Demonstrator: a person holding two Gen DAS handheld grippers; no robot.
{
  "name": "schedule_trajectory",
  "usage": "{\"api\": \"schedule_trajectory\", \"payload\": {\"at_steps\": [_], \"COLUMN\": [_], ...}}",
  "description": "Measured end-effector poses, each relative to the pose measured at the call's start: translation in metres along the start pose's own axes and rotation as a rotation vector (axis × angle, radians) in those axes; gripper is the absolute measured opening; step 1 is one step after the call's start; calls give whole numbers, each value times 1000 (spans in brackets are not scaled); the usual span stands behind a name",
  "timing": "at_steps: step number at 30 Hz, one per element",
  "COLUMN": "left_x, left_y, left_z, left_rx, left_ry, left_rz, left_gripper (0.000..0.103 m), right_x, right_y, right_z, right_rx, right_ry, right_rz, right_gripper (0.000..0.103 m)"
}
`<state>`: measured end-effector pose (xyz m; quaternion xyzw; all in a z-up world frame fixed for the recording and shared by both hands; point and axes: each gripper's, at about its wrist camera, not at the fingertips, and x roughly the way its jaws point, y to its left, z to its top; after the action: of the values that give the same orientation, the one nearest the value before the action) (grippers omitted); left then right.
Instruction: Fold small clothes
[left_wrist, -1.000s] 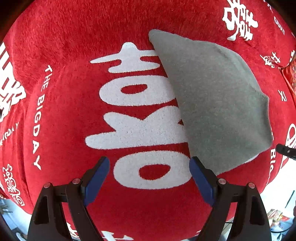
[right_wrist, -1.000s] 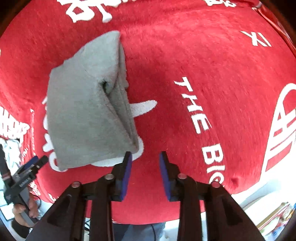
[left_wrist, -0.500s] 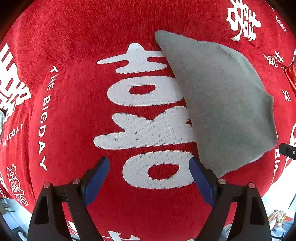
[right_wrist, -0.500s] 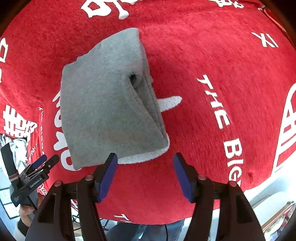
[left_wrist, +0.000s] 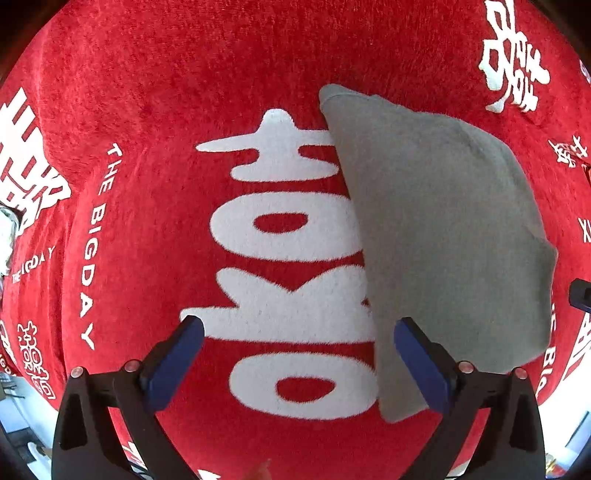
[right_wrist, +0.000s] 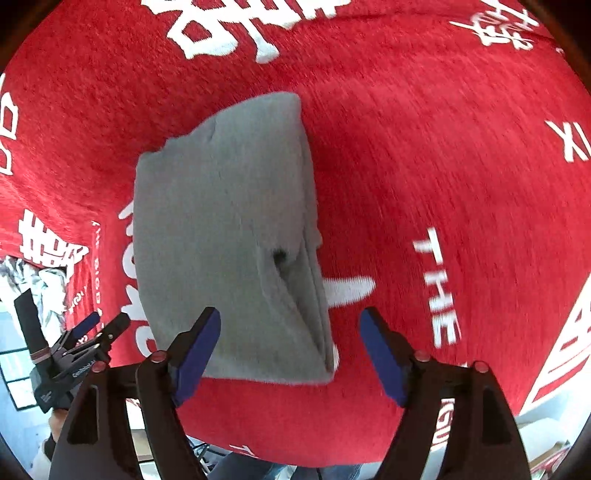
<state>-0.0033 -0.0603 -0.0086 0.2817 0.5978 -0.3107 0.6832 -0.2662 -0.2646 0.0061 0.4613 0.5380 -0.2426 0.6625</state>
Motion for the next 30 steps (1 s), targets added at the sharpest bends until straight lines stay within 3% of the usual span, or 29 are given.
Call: {"api": "schedule_trajectory", "payload": {"at_steps": [1,9,16,19,24,30], "left_x": [1,21,27,33,62,74], "left_y": [-1,8,6,2,-5,-23], "left_z": [3,29,49,59,68,74], "left_rx": [-5,-73,-109,-111,-113,-88], "left_ry": [-1,45,34,33,100,111], "left_rz": [1,8,-153,-217,-369,-482], "left_gripper": [103,103,103,103,103,103], "right_x": [1,11,32,44,64,82], "right_y": [-1,-19,-35,-38,-42,-28], "right_z": [5,41,67,76,83,87], "right_rx": [-3,24,84,98,80,38], "right_ry": [6,26,68,97,161,212], "right_rz": [13,99,251,370,491,588], "right_gripper": [93,93,93,93,93,94]}}
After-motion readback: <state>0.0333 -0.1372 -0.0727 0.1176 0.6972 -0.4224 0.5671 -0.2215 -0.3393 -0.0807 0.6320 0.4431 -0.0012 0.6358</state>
